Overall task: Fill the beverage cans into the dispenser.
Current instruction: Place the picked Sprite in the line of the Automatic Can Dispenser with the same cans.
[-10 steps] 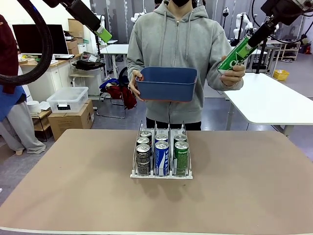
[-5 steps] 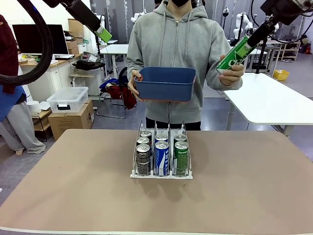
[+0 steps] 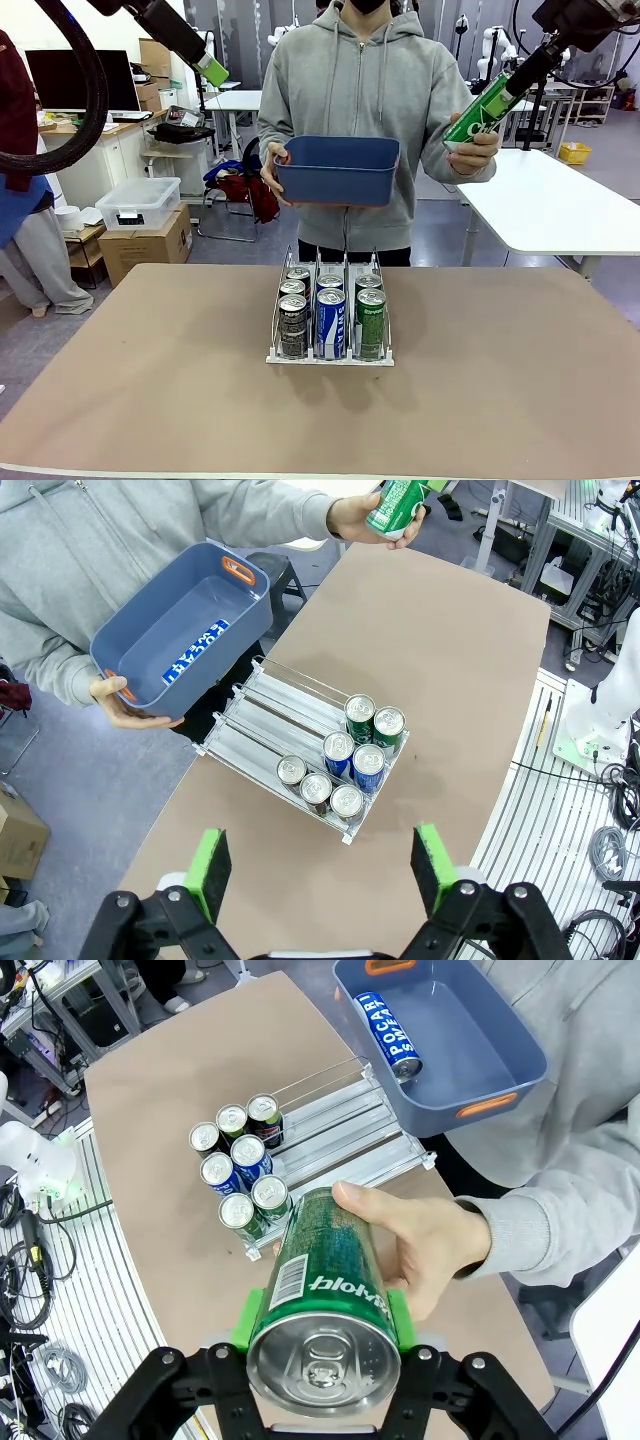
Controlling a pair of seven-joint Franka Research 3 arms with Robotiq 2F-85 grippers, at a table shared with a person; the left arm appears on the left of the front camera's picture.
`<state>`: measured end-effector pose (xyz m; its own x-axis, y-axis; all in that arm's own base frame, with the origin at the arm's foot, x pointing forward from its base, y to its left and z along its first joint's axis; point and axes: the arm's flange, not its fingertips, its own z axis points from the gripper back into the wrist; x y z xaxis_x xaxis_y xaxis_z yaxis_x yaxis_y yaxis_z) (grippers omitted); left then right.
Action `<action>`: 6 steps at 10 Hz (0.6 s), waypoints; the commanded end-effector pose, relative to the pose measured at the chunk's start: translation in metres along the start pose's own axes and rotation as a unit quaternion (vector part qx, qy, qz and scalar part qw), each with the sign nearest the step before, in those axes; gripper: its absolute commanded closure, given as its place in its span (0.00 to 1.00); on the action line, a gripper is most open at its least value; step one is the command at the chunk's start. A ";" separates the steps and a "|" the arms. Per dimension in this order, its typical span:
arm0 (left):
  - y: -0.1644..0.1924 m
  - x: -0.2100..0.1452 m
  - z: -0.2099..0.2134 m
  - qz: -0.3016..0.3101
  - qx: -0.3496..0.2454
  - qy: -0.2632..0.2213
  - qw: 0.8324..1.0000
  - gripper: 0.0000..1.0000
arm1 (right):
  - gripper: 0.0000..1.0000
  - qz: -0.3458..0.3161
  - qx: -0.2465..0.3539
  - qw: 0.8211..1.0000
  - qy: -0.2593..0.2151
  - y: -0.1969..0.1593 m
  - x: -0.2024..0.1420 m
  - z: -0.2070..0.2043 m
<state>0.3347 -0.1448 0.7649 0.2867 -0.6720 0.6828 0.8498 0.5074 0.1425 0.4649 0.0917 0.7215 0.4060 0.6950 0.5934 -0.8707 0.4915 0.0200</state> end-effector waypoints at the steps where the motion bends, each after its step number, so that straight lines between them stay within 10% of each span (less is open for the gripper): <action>1: 0.002 -0.002 0.000 0.002 -0.002 0.000 1.000 0.04 | 1.00 0.001 -0.001 1.000 -0.001 0.001 0.001 0.001; 6: 0.002 -0.002 0.000 0.002 -0.002 0.000 1.000 0.04 | 1.00 0.001 -0.001 1.000 -0.001 0.001 0.001 0.001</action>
<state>0.3347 -0.1448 0.7649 0.2867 -0.6720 0.6828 0.8498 0.5074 0.1425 0.4648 0.0917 0.7213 0.4063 0.6953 0.5928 -0.8709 0.4910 0.0210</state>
